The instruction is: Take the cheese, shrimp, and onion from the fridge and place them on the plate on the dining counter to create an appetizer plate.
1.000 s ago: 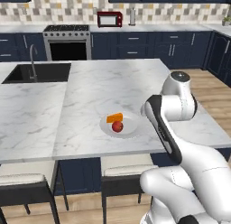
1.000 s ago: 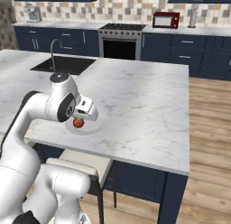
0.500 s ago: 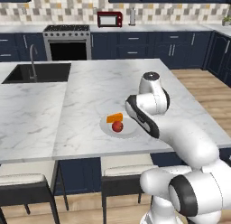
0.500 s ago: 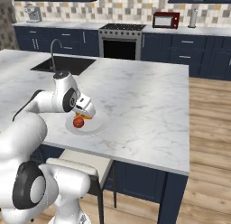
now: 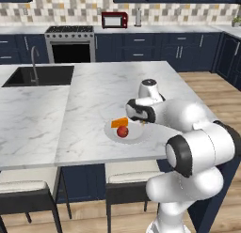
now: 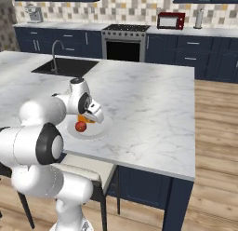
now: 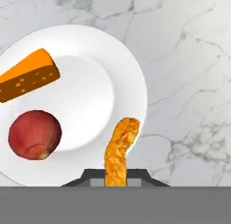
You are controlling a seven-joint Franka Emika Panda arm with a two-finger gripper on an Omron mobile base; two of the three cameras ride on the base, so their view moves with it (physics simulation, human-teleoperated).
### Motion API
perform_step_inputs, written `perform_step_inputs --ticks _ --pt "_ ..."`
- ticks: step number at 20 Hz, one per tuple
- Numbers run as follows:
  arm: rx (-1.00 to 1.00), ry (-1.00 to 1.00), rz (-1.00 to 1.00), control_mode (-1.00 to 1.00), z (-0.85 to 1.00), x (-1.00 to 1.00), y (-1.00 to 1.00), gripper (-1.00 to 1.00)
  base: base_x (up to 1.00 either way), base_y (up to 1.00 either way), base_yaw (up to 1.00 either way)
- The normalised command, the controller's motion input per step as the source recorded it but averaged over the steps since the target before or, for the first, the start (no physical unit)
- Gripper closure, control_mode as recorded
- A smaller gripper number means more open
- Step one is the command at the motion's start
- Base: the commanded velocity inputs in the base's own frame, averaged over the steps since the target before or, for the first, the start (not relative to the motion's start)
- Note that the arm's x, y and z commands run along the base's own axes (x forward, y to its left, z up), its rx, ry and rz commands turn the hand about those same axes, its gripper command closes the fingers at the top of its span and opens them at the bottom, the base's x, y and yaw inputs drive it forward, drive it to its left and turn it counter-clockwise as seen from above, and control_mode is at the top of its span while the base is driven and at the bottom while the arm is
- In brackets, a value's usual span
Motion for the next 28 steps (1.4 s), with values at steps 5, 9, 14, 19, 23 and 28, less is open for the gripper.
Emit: perform_step_inputs --ticks 5,9,14,19,23,28 --pt "0.05 0.0 0.0 -1.0 -0.56 0.24 -0.05 1.0 0.0 0.0 0.0" --pt "0.04 -0.03 0.0 -1.0 -0.49 0.08 -0.05 1.0 0.0 0.0 0.0" --pt "0.02 -0.04 0.0 -1.0 -0.25 0.29 0.0 1.0 0.0 0.0 0.0" --pt "0.0 -0.01 0.0 -1.0 -0.23 0.41 0.0 1.0 0.0 0.0 0.0" --pt "0.0 0.0 0.0 -1.0 -0.25 0.35 0.07 1.0 0.0 0.0 0.0" --pt "0.0 -0.02 0.0 -1.0 -0.04 0.19 0.04 -1.0 0.0 0.0 0.0"
